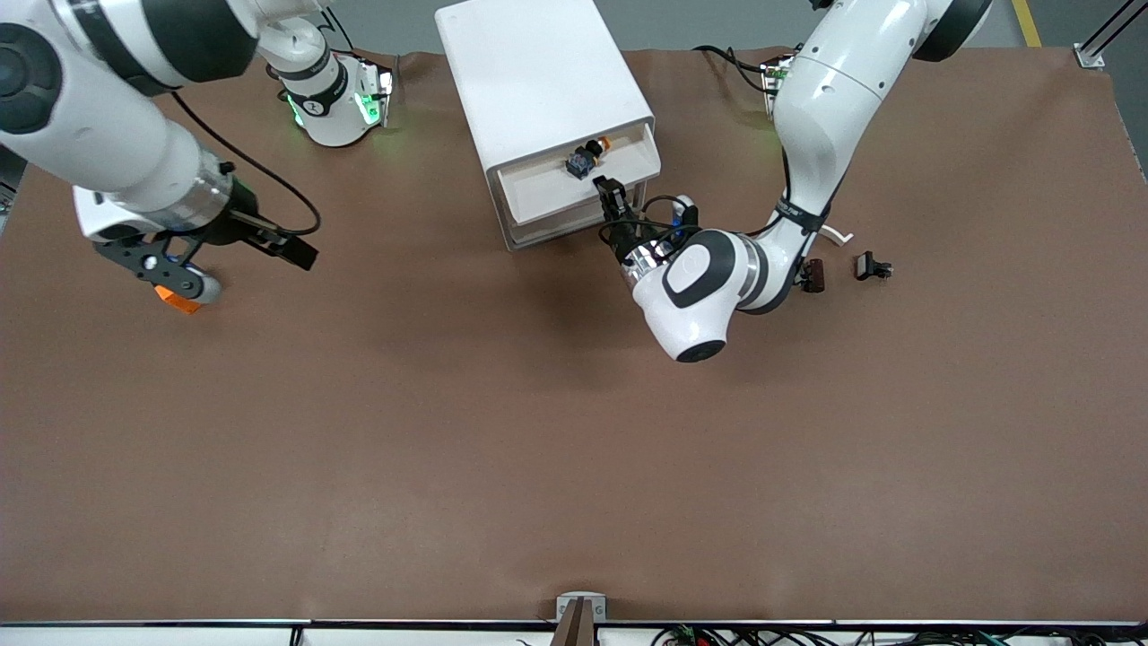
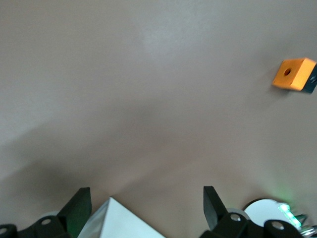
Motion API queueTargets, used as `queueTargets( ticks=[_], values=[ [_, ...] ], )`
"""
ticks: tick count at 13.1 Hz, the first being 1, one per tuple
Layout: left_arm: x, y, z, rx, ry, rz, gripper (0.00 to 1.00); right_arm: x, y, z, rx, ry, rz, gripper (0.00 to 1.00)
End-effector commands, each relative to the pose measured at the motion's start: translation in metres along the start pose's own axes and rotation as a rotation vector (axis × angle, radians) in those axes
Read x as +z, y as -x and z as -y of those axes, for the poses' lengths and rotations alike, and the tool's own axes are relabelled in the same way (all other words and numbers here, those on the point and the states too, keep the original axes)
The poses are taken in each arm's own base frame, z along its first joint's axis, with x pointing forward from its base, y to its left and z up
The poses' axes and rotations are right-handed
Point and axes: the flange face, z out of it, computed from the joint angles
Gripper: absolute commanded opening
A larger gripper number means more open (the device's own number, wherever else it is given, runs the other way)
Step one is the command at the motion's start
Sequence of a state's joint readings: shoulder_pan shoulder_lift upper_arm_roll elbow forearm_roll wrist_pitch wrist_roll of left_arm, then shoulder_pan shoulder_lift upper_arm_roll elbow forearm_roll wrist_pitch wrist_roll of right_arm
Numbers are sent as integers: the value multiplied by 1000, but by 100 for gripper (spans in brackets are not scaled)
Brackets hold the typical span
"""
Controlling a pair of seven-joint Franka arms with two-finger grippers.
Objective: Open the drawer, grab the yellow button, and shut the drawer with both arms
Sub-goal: 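Grasp a push button in the open drawer with the right gripper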
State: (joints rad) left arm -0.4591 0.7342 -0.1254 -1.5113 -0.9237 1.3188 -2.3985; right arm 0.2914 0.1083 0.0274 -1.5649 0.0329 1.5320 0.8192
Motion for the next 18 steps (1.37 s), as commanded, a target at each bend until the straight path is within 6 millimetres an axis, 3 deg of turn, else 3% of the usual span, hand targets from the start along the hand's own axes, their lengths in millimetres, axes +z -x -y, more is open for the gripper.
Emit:
queueTargets(
  ticks=[1, 4, 7, 9, 12, 13, 16, 18],
  values=[
    [-29, -7, -12, -22, 34, 44, 0, 10, 25, 39, 59, -13, 11, 100],
    [-43, -4, -15, -18, 58, 67, 0, 22, 60, 77, 102, -14, -2, 100],
    [-53, -6, -16, 20, 74, 81, 27, 31, 86, 106, 139, -37, -24, 100],
    [-65, -4, -8, 44, 98, 97, 100, 35, 113, 128, 145, -59, -38, 100],
    [-75, -3, 3, 65, 120, 108, 100, 48, 157, 158, 162, -65, -42, 100],
    [-88, -5, 8, 74, 132, 124, 100, 55, 173, 169, 175, -74, -45, 100],
    [-119, -10, 27, 110, 168, 159, 100, 92, 214, 207, 201, -76, -47, 100],
    [-139, -18, 30, 130, 215, 169, 100, 121, 237, 227, 221, -65, -52, 100]
  ],
)
